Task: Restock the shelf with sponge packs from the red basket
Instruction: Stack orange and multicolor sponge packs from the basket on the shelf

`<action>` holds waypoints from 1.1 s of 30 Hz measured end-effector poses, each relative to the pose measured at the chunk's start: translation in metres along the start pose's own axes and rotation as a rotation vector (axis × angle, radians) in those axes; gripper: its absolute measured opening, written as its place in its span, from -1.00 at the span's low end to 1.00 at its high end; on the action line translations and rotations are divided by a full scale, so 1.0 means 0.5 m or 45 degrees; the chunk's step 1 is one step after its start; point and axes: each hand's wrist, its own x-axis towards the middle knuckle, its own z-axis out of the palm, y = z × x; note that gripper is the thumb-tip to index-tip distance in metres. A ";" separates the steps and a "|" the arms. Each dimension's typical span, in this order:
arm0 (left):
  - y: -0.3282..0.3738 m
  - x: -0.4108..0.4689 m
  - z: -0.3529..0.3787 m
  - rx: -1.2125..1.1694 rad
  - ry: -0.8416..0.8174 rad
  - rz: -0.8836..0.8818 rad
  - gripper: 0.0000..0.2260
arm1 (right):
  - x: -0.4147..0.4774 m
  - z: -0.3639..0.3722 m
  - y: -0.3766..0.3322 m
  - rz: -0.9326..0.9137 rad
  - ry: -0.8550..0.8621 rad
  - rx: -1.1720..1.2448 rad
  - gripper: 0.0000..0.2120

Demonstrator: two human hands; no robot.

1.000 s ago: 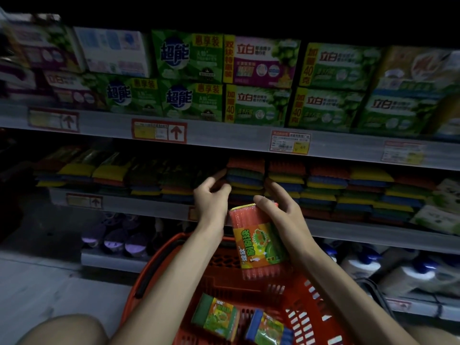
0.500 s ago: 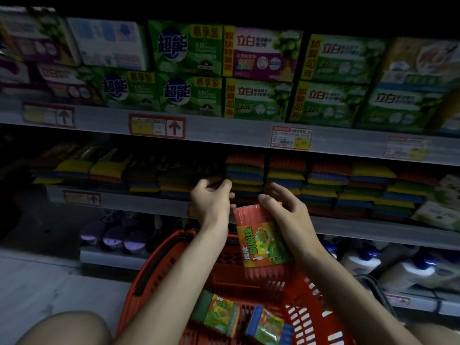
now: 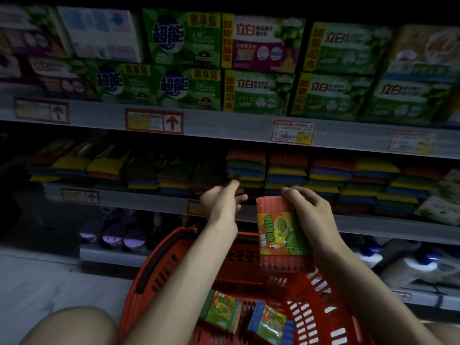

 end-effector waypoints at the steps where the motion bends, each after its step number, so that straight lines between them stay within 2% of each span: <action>1: -0.001 -0.001 0.001 0.002 -0.009 -0.011 -0.85 | 0.000 -0.004 -0.001 0.012 0.002 0.009 -0.72; 5: -0.003 0.000 0.005 0.002 -0.020 -0.029 -0.84 | -0.001 -0.017 -0.004 0.026 0.005 0.014 -0.68; 10: -0.002 0.009 0.009 0.002 -0.002 -0.047 -0.92 | -0.005 -0.027 -0.004 0.017 -0.004 0.027 -0.74; 13: -0.005 0.016 0.013 0.037 -0.002 -0.014 -0.84 | -0.004 -0.032 -0.002 0.023 -0.003 0.031 -0.72; 16: -0.004 0.023 0.017 0.102 -0.014 0.012 -0.88 | -0.003 -0.036 -0.003 0.035 -0.005 0.042 -0.71; 24: -0.008 0.028 0.016 0.340 -0.083 0.088 -0.61 | 0.001 -0.040 0.000 0.045 -0.011 0.038 -0.71; 27: 0.002 0.023 0.016 0.373 -0.083 0.101 -0.68 | 0.003 -0.040 0.005 0.055 -0.019 0.030 -0.66; 31: 0.013 0.019 0.017 0.407 -0.075 0.112 -0.98 | 0.006 -0.042 0.009 0.065 -0.017 0.018 -0.62; 33: 0.012 0.021 0.017 0.417 -0.096 0.114 -0.95 | 0.005 -0.042 0.011 0.068 -0.019 0.014 -0.60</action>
